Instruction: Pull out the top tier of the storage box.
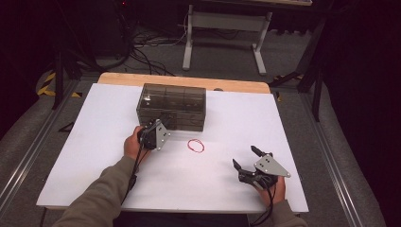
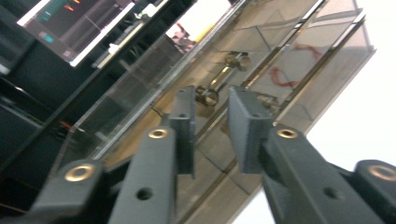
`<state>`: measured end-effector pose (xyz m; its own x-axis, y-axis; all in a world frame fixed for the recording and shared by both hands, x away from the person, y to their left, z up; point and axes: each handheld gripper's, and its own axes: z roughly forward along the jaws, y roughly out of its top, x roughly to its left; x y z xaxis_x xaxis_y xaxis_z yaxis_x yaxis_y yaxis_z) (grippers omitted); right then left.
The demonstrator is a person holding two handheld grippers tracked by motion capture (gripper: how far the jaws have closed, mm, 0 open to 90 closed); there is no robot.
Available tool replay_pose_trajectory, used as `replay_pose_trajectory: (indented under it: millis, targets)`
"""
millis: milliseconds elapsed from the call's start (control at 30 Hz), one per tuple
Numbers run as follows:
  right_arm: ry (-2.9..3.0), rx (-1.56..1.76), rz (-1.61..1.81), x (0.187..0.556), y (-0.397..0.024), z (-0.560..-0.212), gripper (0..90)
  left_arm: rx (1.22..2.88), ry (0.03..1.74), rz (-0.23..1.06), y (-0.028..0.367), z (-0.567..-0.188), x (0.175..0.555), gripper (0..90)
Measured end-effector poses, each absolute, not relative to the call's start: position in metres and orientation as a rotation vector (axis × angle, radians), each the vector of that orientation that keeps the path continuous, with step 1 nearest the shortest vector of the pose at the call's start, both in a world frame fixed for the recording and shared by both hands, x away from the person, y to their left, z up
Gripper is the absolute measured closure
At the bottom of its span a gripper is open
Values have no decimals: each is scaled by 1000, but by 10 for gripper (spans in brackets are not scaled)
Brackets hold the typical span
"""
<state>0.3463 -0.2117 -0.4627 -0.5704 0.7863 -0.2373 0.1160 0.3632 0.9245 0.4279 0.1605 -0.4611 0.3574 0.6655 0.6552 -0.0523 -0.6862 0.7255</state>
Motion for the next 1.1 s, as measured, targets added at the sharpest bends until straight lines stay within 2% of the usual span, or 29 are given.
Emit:
replay_pose_trajectory:
  millis: [67,633,667,700,800,900,933,1067,1100]
  targets:
    - [1910,780,1213,345,-211,-462,218,1977,490,1469,159,-463,428,771]
    - [1870,763,1202,342,-213,-460,236,1970,553,1463,158,-464,425,802]
    - [1870,763,1202,342,-214,-460,236,1957,542,1457,158,-463,423,809]
    - [1869,762,1201,342,-214,-460,236,1922,535,1460,160,-462,420,900]
    - [1869,766,1203,342,-214,-460,236,1981,520,1470,156,-466,420,897]
    - [1873,764,1199,342,-214,-460,235,1968,519,1471,157,-467,422,893]
    - [1873,760,1198,341,-214,-460,236,1968,519,1471,157,-467,422,874]
    - [1866,754,1199,341,-214,-459,236,1949,512,1530,153,-469,417,704]
    - [1871,754,1199,341,-214,-460,236,1934,514,1538,154,-469,418,694]
